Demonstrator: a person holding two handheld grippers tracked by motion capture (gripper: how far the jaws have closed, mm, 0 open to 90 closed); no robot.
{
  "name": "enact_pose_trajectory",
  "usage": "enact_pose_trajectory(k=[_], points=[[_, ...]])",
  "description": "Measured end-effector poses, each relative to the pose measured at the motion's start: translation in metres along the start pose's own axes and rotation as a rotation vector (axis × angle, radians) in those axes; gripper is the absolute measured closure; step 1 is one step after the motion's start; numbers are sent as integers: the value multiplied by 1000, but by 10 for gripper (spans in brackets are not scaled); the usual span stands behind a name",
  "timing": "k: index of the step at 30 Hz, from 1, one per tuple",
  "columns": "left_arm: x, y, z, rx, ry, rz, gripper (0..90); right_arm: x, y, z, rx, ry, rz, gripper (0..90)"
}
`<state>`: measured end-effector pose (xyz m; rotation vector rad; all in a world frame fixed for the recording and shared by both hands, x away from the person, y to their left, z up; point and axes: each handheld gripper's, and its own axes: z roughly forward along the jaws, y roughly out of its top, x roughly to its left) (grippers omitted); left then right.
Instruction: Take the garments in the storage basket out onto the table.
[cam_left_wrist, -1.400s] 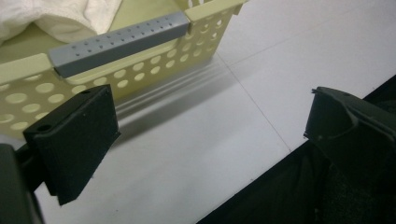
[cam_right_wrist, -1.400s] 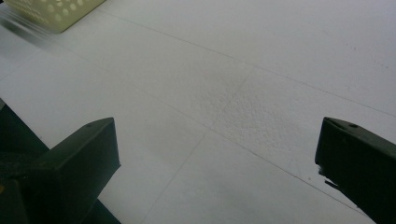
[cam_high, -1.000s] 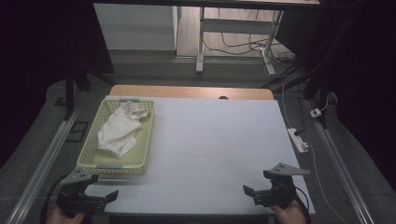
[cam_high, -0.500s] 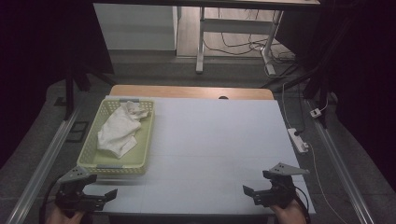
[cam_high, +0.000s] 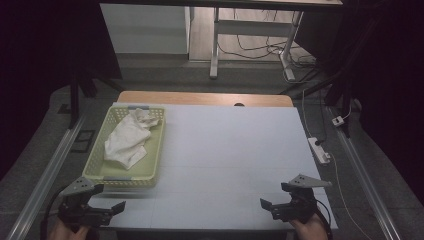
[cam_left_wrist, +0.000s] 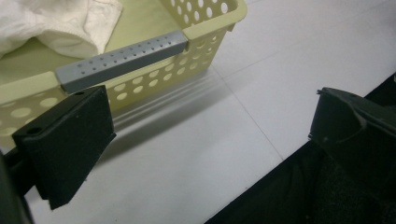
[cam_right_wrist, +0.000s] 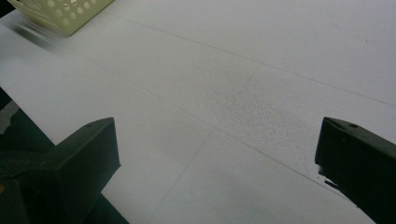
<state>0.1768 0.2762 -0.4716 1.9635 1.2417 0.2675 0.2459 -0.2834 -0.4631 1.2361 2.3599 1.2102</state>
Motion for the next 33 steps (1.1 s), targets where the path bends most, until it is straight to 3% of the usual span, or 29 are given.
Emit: enact_pose_trajectory(k=[7,19,26,33], points=[[2,4,3,-11,-37,30,0,-1,0,0,0,5,6,0],[4,14,7,-36,-30,89,0,-1,0,0,-1,8,14,0],[7,19,12,-30,-50,80,1,-1,0,1,4,8,17,0],[11,26,17,-28,-44,57,1,-2,0,1,6,11,18,0]])
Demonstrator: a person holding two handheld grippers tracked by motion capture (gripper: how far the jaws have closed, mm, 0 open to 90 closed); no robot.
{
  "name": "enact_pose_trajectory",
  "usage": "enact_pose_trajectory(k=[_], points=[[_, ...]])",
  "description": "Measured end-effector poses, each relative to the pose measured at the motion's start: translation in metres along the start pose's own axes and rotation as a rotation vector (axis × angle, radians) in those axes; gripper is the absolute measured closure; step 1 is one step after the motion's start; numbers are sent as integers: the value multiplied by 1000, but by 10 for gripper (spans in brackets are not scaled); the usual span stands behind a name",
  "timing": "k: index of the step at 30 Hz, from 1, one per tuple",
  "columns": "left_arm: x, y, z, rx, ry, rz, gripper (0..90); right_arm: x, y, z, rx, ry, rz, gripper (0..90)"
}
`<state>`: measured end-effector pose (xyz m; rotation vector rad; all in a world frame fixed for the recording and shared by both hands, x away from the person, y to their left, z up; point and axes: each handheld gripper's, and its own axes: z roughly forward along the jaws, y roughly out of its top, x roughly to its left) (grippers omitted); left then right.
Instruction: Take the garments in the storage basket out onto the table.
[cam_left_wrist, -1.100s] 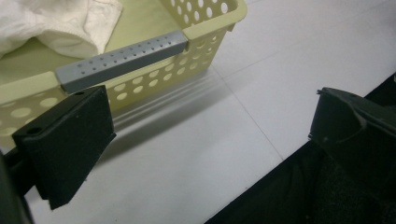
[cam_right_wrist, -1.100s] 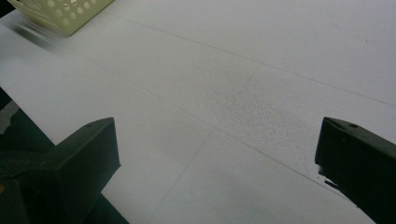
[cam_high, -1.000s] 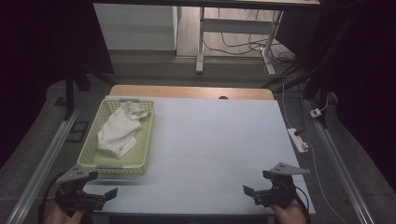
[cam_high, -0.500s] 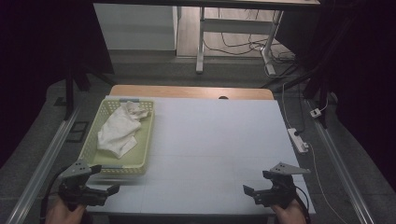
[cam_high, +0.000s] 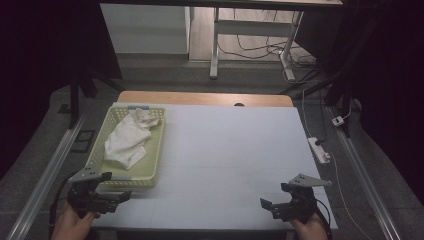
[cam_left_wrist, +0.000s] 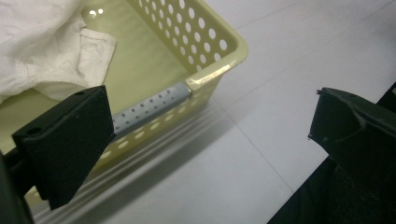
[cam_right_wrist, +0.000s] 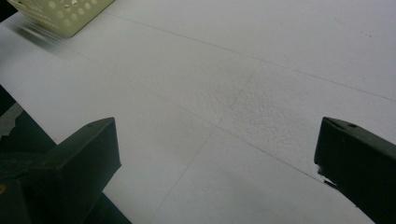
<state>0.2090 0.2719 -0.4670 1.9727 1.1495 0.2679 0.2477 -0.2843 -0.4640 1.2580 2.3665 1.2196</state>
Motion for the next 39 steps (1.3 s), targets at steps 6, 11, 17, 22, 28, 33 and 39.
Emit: enact_pose_trajectory(k=[6,11,17,22,28,33,39], points=[[7,7,4,-5,-14,-31,0,0,0,0,5,2,-2,0],[13,14,11,21,-10,-35,0,0,0,0,7,0,-2,0],[19,25,19,25,-9,-36,0,0,0,1,7,3,2,0],[27,35,25,13,-10,-48,0,0,0,1,12,4,4,0],[37,47,37,30,-19,-55,1,-1,0,1,10,5,7,0],[43,56,44,49,-13,-36,1,-1,0,1,11,7,6,0],[52,68,55,65,-12,-26,0,-1,0,1,16,10,8,0]])
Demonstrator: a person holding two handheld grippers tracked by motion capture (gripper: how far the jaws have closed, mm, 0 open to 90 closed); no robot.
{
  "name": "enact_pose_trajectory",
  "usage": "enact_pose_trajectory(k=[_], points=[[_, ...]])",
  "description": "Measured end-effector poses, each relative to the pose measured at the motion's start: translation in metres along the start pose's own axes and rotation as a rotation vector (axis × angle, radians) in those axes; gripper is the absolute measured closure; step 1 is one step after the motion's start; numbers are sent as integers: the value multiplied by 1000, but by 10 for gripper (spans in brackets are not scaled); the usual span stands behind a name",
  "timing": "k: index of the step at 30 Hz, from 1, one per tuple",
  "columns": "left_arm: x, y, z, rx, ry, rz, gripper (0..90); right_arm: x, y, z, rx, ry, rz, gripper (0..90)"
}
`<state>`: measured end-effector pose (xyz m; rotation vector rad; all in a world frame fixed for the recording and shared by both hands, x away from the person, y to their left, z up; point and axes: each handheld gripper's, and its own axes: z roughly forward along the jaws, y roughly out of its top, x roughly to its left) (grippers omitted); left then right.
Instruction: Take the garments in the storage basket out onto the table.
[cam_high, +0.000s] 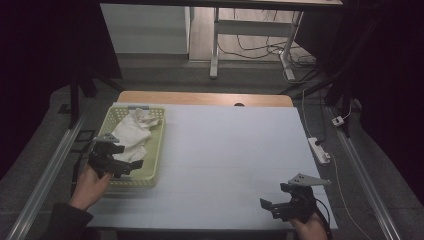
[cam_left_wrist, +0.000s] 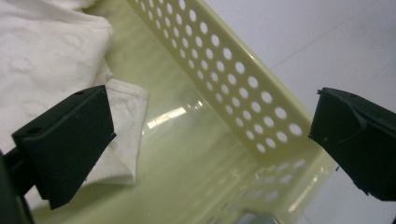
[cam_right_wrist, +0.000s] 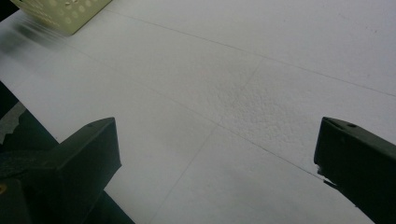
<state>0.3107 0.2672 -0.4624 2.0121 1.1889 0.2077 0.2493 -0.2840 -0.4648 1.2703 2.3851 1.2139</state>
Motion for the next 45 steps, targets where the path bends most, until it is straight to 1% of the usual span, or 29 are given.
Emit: enact_pose_trajectory(k=[3,7,11,14,19,28,31,33,36,38,39,40,43,45], points=[[7,7,5,2,-11,-18,0,0,0,0,1,1,2,0],[15,15,9,5,-4,-29,0,0,0,0,6,4,4,0],[22,24,11,-4,2,-37,0,0,0,0,8,3,3,0],[28,30,13,-8,15,-38,0,-1,0,1,9,6,4,0],[38,39,18,1,32,-45,1,-1,0,1,12,5,3,9],[59,54,29,18,68,-75,4,0,0,1,11,3,3,17],[67,59,30,13,68,-80,4,-1,0,1,12,6,5,17],[73,62,32,15,80,-87,5,-1,0,1,12,6,5,17],[81,66,37,32,98,-91,6,-1,0,1,14,6,2,17],[87,67,41,47,95,-101,8,-1,0,1,14,5,2,17],[92,68,46,61,104,-105,8,-1,0,1,14,6,2,17],[92,68,46,61,104,-105,7,-1,0,1,15,6,2,17],[100,67,54,97,122,-112,3,-1,0,1,16,7,2,17],[105,66,61,123,132,-125,2,0,0,2,14,7,0,17]])
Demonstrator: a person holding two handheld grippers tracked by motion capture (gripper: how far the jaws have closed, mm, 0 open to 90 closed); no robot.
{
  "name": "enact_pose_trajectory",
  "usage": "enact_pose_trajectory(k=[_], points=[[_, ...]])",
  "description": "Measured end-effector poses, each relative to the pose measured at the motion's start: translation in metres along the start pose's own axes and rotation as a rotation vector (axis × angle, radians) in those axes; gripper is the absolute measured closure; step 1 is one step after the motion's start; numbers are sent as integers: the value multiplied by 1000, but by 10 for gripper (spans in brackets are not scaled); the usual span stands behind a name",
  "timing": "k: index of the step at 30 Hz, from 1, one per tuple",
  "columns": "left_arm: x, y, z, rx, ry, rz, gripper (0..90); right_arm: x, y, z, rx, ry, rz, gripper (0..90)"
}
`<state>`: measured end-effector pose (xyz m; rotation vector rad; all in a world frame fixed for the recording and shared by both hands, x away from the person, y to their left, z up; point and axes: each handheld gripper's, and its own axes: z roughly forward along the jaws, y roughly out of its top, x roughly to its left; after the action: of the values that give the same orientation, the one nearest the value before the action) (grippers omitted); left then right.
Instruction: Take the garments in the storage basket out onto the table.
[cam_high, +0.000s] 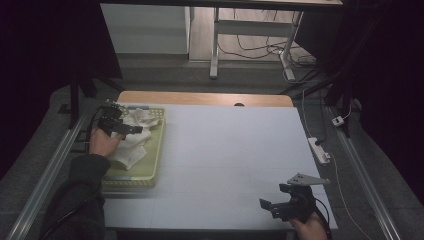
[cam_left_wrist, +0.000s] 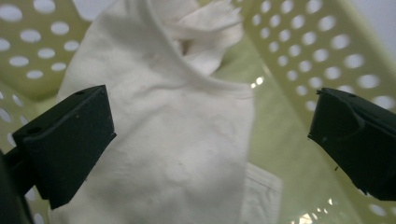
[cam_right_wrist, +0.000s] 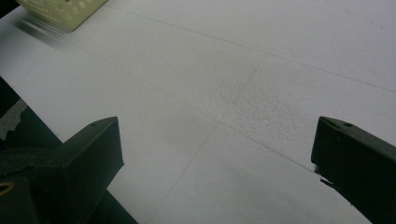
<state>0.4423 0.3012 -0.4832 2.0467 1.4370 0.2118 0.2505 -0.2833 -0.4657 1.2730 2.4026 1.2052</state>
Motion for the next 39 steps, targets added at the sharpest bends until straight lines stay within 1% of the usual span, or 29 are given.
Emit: enact_pose_trajectory(k=[2,3,5,8,9,10,11,14,16,17,18,19,20,21,22,23,24,25,26,27,28,30,36,38,39], points=[[2,-1,7,27,2,-15,2,0,0,0,1,1,-1,17],[1,-1,11,44,4,-14,2,0,0,0,1,1,-1,17],[2,-3,17,79,24,-9,1,0,0,0,3,1,-1,17],[3,-4,24,104,20,-29,1,0,0,0,4,4,-5,17],[2,-5,26,116,21,-43,1,0,0,0,4,4,-5,17],[2,-5,28,134,12,-47,3,0,0,0,5,3,-6,17],[0,-5,29,155,20,-46,6,0,0,0,6,3,-6,17],[-5,-6,33,198,50,-19,23,0,0,1,6,3,-7,17],[-9,-7,34,226,88,5,113,1,0,1,8,2,-9,17],[-11,-8,33,233,109,13,113,1,0,1,8,2,-9,17],[-12,-9,32,240,141,20,255,1,0,1,10,2,-12,17],[-12,-9,32,240,141,20,311,1,0,1,12,2,-13,17],[-12,-9,31,243,151,16,367,1,0,1,12,2,-14,17],[-12,-10,30,243,155,14,367,1,0,1,12,2,-14,17],[-11,-11,29,243,157,8,461,1,0,1,14,-2,-18,17],[-11,-11,28,242,158,3,501,2,0,1,14,-2,-18,17],[-11,-12,27,240,159,0,501,2,0,1,14,-2,-18,17],[-11,-13,26,240,160,-6,598,2,0,1,15,-2,-18,17],[-11,-14,26,239,158,-10,641,2,0,1,15,-3,-19,17],[-11,-14,25,236,154,-13,641,2,0,1,15,-3,-19,17],[-11,-15,24,238,148,-25,708,2,0,2,17,-2,-20,18],[-12,-15,23,243,142,-48,736,2,0,2,18,-1,-20,18],[-12,-15,20,230,140,-69,750,2,0,2,17,0,-20,18],[-10,-15,17,209,120,-88,751,2,0,1,16,-1,-19,18],[-9,-17,12,180,106,-106,750,2,0,1,16,-1,-18,18]])
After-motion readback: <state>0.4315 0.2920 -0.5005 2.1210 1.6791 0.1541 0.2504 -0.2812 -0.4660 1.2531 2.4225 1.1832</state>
